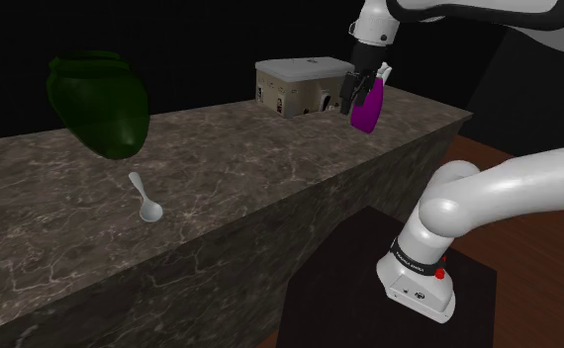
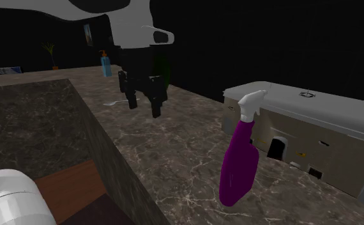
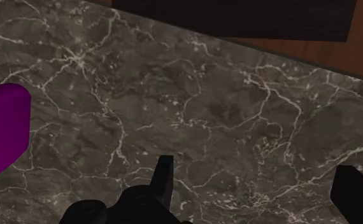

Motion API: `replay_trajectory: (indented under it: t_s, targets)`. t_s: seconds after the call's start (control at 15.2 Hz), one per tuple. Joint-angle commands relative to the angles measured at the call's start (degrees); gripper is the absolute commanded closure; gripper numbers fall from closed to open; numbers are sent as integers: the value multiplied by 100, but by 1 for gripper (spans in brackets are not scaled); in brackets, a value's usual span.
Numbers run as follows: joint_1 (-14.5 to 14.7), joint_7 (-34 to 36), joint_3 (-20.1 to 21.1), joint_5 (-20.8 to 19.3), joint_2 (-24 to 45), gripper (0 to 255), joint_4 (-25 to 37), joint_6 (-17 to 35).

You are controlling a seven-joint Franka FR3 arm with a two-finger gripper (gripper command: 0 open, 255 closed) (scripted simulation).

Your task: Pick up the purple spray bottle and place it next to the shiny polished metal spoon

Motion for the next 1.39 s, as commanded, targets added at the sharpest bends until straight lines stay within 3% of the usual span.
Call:
replay_trajectory:
  t_s: [0.0, 0.66, 1.32]
  targets:
    - [0, 0, 0, 0, 0, 0, 0, 0]
    - [-408, -834, -1021, -507, 2228, 0, 1788, -623]
    - [-869, -1852, -1893, -587, 4777, 0, 4213, -1541]
